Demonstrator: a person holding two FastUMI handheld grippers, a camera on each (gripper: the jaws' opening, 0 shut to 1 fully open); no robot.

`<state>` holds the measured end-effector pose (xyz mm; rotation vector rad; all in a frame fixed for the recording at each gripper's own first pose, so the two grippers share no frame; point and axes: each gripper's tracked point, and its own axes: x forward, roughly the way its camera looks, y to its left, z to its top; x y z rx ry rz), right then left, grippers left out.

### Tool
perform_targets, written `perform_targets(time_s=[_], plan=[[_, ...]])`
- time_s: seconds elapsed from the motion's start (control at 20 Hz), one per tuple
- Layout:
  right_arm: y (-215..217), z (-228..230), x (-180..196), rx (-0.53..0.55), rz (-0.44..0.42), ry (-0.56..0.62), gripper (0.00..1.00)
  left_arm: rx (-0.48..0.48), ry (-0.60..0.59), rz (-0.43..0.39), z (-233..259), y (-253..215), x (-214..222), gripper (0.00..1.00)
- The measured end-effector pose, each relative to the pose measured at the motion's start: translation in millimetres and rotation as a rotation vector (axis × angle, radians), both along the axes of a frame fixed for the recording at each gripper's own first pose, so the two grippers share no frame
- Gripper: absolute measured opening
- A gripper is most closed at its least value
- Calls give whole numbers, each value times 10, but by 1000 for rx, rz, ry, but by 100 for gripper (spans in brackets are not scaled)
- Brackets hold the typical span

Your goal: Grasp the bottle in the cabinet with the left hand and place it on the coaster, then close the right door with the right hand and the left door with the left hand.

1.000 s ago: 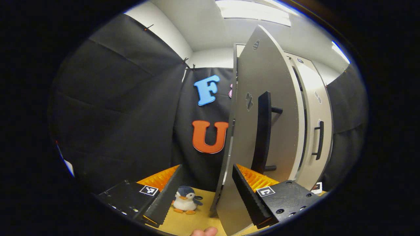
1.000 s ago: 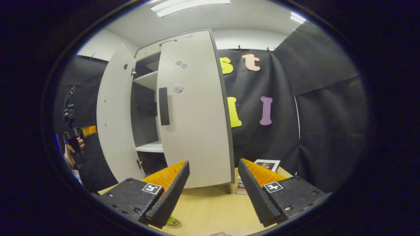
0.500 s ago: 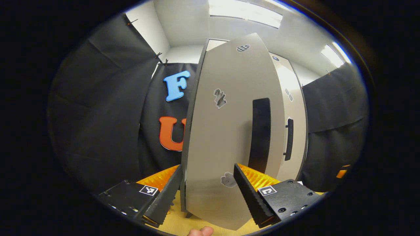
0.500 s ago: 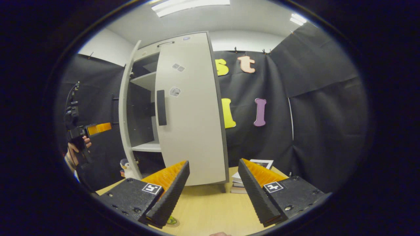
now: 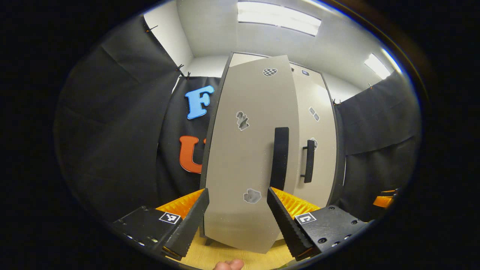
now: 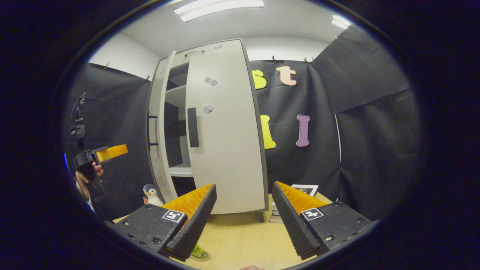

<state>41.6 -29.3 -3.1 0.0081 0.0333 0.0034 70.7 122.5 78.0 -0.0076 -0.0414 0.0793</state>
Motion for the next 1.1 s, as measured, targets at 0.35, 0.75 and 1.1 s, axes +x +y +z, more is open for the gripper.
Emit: perform_targets(time_s=[0.35, 0.75, 1.1], plan=[[182, -59, -6, 24, 38, -6, 98, -55, 30, 65, -728, -495, -423, 95], [229, -84, -53, 3, 49, 7, 98, -74, 69, 96, -968, -507, -674, 90], [276, -118, -53, 22, 61, 21, 98, -45, 63, 124, -938, -454, -731, 95]])
